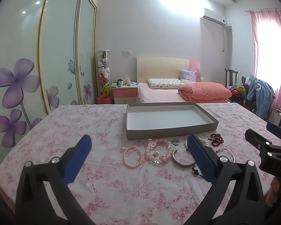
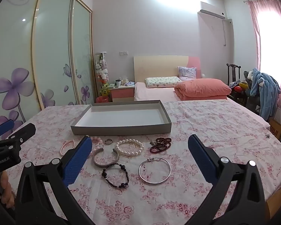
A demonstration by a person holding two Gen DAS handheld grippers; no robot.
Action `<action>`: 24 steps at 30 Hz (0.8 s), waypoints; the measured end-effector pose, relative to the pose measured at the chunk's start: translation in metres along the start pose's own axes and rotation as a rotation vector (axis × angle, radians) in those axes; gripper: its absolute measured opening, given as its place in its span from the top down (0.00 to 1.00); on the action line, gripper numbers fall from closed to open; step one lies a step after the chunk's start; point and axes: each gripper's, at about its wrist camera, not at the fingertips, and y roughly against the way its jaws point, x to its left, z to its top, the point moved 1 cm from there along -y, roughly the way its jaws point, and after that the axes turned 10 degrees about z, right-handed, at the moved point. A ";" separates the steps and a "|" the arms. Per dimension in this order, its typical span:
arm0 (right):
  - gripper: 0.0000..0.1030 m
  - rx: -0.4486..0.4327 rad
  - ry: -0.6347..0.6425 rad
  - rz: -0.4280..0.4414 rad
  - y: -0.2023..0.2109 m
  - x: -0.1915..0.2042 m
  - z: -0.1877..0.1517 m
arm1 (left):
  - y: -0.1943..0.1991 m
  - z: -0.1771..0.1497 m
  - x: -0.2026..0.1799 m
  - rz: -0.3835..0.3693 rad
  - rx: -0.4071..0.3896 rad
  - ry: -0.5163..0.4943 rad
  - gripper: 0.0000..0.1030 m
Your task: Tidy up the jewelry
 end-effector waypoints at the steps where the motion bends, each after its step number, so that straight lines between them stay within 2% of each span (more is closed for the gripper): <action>1: 0.02 0.001 0.000 0.000 0.000 0.000 0.000 | 0.000 0.000 0.000 0.001 0.001 0.000 0.04; 24: 0.02 0.009 -0.006 0.002 -0.001 -0.001 -0.002 | 0.000 0.000 0.000 -0.001 0.009 0.001 0.04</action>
